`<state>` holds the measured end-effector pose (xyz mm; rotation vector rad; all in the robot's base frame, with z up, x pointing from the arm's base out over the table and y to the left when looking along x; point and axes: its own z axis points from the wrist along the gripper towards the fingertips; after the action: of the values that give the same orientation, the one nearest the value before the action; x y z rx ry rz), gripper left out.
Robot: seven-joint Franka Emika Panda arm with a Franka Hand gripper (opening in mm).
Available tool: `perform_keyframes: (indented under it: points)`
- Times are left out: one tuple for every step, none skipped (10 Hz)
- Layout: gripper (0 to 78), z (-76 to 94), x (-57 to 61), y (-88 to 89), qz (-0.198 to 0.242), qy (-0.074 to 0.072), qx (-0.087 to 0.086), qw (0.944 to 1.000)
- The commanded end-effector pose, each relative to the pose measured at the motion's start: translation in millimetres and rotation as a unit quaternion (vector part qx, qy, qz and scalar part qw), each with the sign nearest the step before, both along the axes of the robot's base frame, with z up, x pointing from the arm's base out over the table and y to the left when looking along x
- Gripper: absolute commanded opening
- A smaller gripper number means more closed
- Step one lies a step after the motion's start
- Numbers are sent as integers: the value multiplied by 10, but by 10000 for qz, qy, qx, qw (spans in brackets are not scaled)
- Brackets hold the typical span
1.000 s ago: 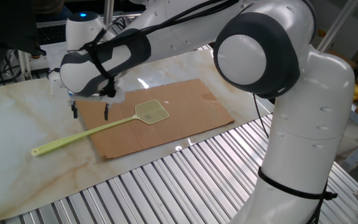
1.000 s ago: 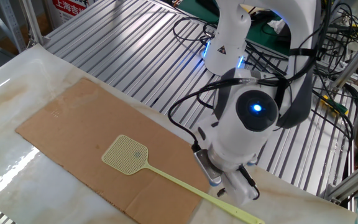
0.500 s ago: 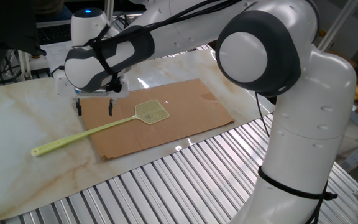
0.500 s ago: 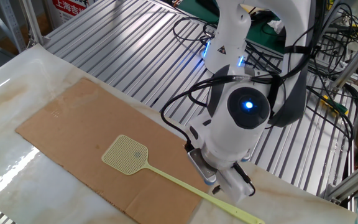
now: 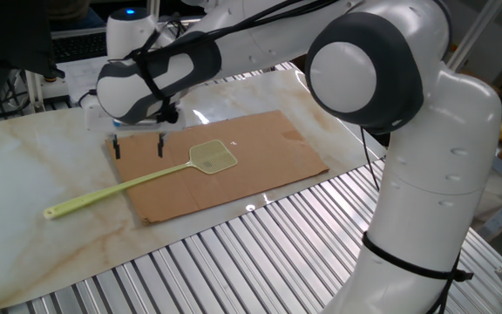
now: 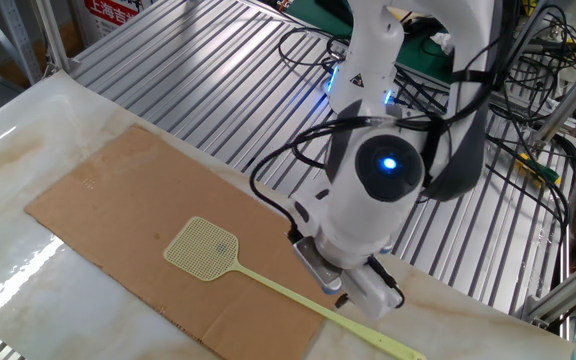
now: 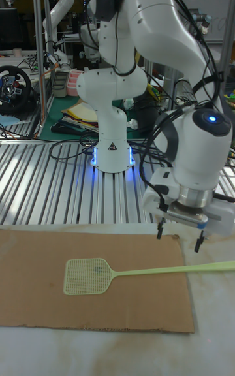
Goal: Swat with a flyswatter
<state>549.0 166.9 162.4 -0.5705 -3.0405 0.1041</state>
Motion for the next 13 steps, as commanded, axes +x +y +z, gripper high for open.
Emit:
perform_keyframes:
  points:
    - [775, 2, 54, -138, 288, -22, 35, 9996]
    - [775, -1, 57, -146, 301, -24, 35, 9995]
    - [775, -12, 83, -202, 394, -22, 51, 9992]
    - [775, -16, 99, -236, 447, -17, 59, 9990]
    - [775, -16, 107, -252, 471, -15, 59, 9989]
    - [775, -18, 120, -286, 531, -11, 62, 9986]
    - [775, -18, 120, -286, 531, -11, 62, 9986]
    - [775, -18, 144, -365, 666, 0, 76, 9977]
    - [775, -13, 162, -403, 732, 9, 82, 9973]
    - [775, -7, 170, -427, 789, 15, 91, 9968]
    - [775, 1, 182, -451, 836, 25, 101, 9964]
    - [775, 1, 182, -451, 836, 25, 101, 9964]
    - [775, 6, 202, -491, 889, 40, 120, 9960]
